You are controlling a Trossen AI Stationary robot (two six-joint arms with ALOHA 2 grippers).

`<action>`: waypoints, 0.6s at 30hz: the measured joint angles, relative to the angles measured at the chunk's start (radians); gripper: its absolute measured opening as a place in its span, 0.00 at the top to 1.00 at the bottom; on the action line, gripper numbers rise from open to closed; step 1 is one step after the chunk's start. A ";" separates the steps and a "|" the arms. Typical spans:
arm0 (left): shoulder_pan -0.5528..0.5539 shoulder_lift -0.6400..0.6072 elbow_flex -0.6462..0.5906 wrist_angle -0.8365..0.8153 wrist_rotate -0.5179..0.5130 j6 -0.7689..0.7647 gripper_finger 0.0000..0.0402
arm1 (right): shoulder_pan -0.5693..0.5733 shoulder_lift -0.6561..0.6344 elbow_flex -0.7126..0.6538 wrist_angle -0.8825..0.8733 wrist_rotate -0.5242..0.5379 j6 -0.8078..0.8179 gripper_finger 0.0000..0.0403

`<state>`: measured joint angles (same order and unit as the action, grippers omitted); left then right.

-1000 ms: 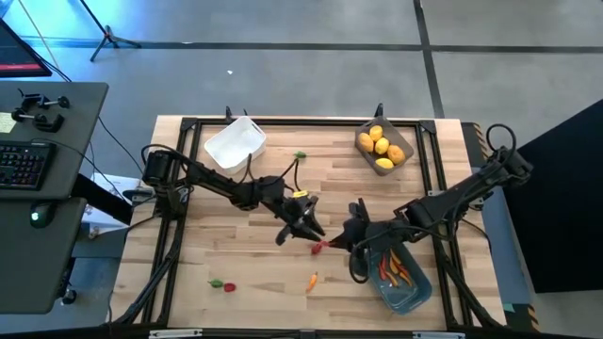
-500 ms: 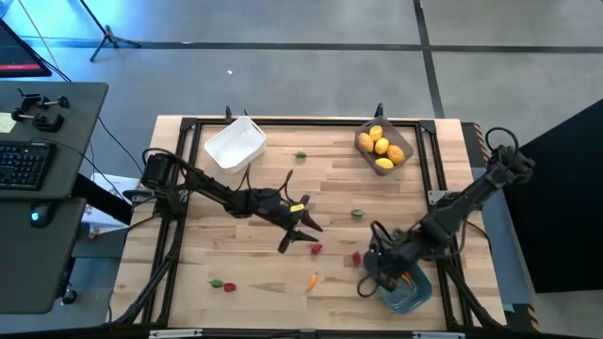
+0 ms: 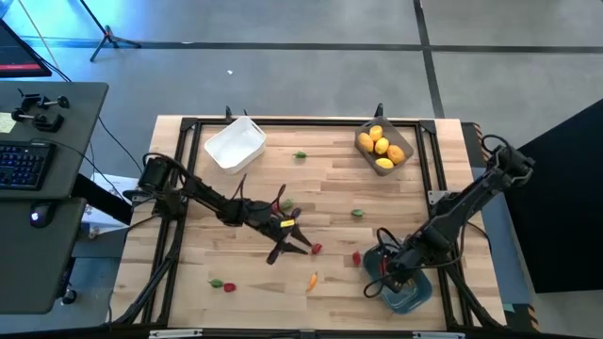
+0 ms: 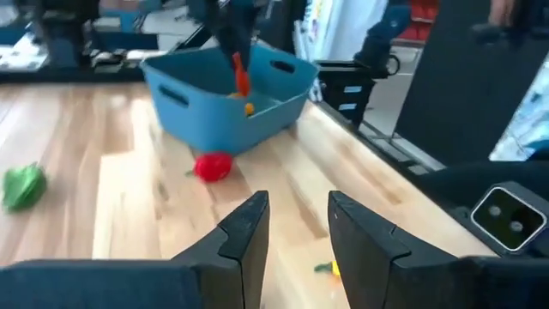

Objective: Sort produce into baskets
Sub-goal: Put the orange chili pepper into the blue bin, then put the yellow chili pepper into the blue bin

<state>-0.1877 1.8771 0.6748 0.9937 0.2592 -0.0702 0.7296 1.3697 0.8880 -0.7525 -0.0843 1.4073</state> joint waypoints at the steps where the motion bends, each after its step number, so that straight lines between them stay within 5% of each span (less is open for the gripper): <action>1: -0.003 0.000 -0.010 0.003 -0.007 -0.008 0.74 | 0.000 0.000 0.005 -0.006 -0.008 -0.002 0.91; 5: -0.023 0.000 -0.040 0.001 -0.049 -0.002 0.75 | 0.000 0.000 0.039 -0.036 -0.015 -0.017 0.76; 11: -0.069 0.000 -0.080 -0.002 -0.111 0.081 0.77 | -0.005 0.000 0.109 -0.058 0.169 -0.159 0.55; 18: -0.101 0.000 -0.119 0.056 -0.143 0.080 0.79 | -0.030 0.000 0.153 0.086 0.429 -0.428 0.48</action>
<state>-0.2885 1.8771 0.5561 1.0502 0.1161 0.0099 0.6994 1.3700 1.0409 -0.6668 0.3450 0.9792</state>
